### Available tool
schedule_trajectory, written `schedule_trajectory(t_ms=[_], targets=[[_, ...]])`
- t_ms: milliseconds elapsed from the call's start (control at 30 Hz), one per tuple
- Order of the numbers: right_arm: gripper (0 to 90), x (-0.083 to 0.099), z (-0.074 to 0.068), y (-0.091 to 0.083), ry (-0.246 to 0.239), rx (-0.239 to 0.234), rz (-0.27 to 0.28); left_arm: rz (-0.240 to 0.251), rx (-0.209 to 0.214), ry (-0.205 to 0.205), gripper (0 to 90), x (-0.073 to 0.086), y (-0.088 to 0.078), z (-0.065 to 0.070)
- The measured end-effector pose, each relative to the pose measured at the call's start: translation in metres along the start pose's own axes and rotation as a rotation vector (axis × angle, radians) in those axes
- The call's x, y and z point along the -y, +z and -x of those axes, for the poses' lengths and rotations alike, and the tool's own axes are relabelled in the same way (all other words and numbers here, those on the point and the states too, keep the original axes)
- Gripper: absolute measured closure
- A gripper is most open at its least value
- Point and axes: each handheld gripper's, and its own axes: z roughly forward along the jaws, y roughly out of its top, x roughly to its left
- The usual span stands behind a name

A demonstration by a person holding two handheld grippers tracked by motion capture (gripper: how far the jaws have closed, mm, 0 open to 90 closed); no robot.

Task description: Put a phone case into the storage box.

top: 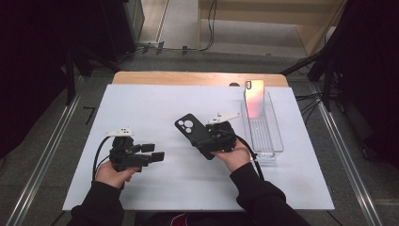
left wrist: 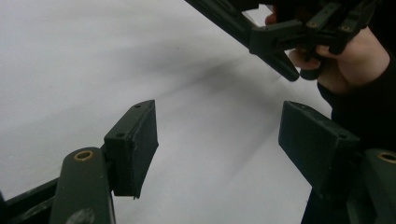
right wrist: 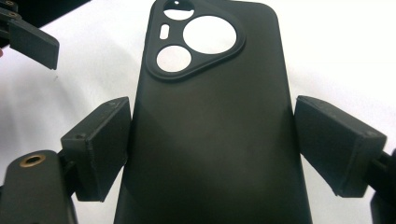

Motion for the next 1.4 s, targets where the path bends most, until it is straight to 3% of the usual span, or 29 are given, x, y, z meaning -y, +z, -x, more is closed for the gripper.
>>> schedule_trajectory(t_ms=[200,667,1033,1400], targets=[[12.5,0.010,-0.002,-0.004,0.053,0.029,0.033,0.012,-0.012,-0.046,28.6,-0.011,0.002,0.000],[12.5,0.018,-0.011,0.001,0.123,0.102,0.065,-0.003,-0.056,-0.072,28.6,-0.037,0.014,0.007],[12.5,0.019,-0.014,0.009,0.181,0.123,0.100,-0.004,-0.071,-0.072,25.6,-0.055,0.027,0.010],[12.4,0.023,-0.023,0.015,0.207,0.135,0.140,-0.002,-0.082,-0.126,25.6,-0.064,0.039,0.007]])
